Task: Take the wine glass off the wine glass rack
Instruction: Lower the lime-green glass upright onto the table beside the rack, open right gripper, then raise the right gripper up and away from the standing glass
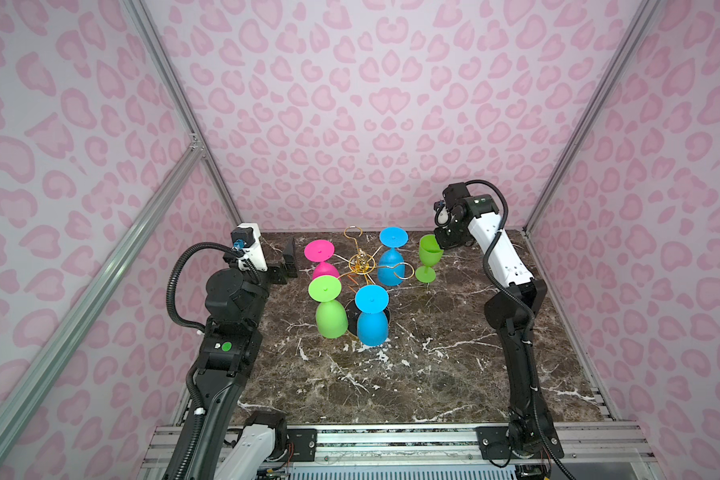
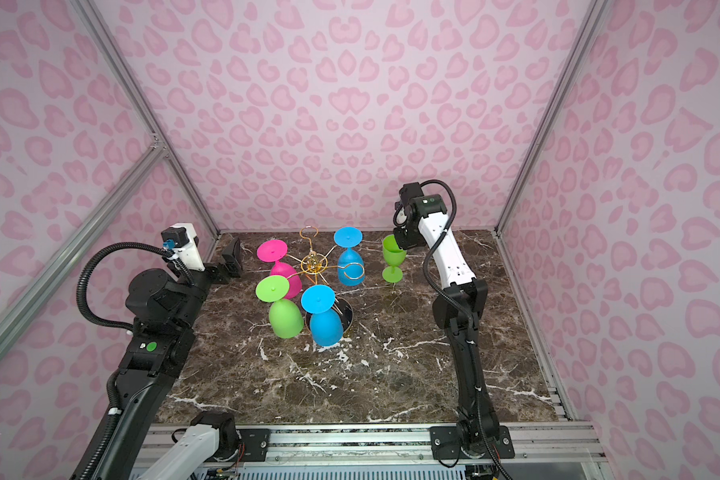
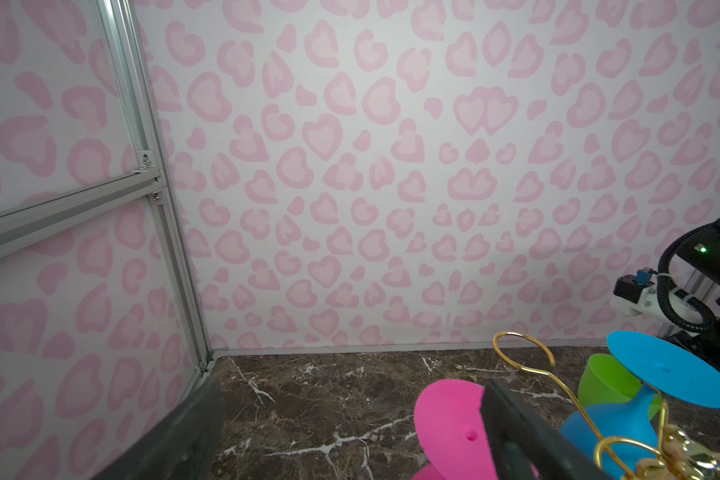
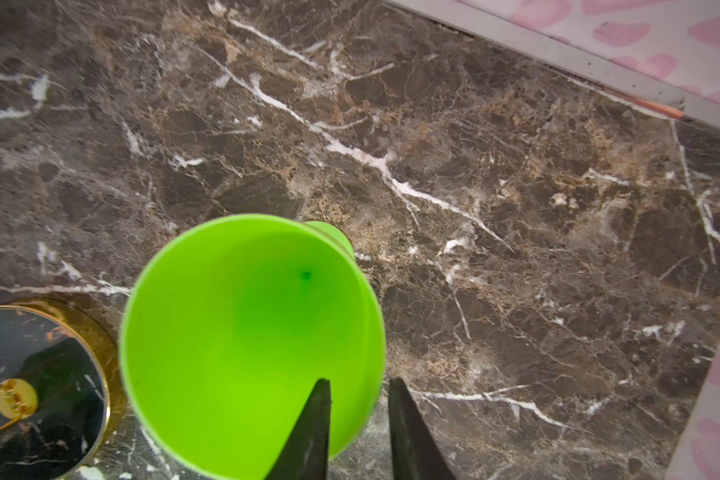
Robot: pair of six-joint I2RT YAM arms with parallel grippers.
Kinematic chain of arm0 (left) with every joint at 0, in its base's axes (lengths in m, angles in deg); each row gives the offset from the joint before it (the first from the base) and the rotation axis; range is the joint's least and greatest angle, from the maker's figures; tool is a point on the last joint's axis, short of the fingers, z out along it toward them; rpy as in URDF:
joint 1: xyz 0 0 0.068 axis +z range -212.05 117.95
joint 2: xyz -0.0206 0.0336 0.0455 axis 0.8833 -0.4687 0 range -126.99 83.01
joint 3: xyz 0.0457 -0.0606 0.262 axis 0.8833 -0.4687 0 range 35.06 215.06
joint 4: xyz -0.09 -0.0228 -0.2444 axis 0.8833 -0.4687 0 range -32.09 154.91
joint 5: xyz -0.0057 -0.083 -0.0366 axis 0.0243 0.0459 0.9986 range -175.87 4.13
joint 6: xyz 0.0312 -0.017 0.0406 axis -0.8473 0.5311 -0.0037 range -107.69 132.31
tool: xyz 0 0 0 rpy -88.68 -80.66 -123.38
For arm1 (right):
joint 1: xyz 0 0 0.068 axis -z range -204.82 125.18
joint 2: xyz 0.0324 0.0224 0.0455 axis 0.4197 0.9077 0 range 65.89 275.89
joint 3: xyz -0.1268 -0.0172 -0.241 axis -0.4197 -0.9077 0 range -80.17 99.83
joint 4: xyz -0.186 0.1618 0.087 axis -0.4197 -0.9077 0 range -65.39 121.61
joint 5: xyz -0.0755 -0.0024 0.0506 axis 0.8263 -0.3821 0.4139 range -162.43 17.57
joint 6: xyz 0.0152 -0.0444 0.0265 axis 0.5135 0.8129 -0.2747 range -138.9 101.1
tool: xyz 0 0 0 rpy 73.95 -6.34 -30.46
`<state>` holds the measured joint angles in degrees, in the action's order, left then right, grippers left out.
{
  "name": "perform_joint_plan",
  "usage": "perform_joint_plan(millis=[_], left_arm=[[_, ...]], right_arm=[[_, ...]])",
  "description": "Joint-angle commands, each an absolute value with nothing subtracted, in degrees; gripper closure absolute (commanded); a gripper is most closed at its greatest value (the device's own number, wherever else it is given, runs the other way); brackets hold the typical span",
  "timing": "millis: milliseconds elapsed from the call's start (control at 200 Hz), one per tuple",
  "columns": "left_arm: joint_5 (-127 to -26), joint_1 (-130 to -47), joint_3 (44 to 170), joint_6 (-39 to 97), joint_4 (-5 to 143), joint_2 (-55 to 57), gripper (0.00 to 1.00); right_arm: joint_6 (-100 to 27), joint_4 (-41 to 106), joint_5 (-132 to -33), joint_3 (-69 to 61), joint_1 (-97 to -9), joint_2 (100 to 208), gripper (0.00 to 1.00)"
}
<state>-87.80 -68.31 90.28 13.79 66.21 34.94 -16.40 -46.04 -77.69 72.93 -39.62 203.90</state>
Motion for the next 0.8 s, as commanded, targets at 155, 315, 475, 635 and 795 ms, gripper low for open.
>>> perform_joint_plan(millis=[155,315,475,635,795], left_arm=[[-88.02,-68.20,90.81,14.33,66.97,35.79,0.03],[-88.39,-68.24,90.70,14.15,67.02,36.30,0.03],[-88.96,-68.25,90.62,14.24,67.19,36.95,0.03],[-88.89,-68.15,90.21,15.01,68.06,37.30,0.03],[-88.77,-68.20,90.27,15.38,69.16,36.73,0.03]], right_arm=[[-19.18,-42.51,-87.27,73.20,-38.52,201.36,0.68],[-20.86,-39.99,-91.62,72.73,-37.44,198.68,0.68],[-23.16,-34.31,-97.03,67.87,-35.85,190.98,0.67],[-27.71,-22.91,-102.69,54.43,-34.53,178.73,0.67],[-32.68,-11.32,-105.68,37.75,-34.53,164.71,0.66]])
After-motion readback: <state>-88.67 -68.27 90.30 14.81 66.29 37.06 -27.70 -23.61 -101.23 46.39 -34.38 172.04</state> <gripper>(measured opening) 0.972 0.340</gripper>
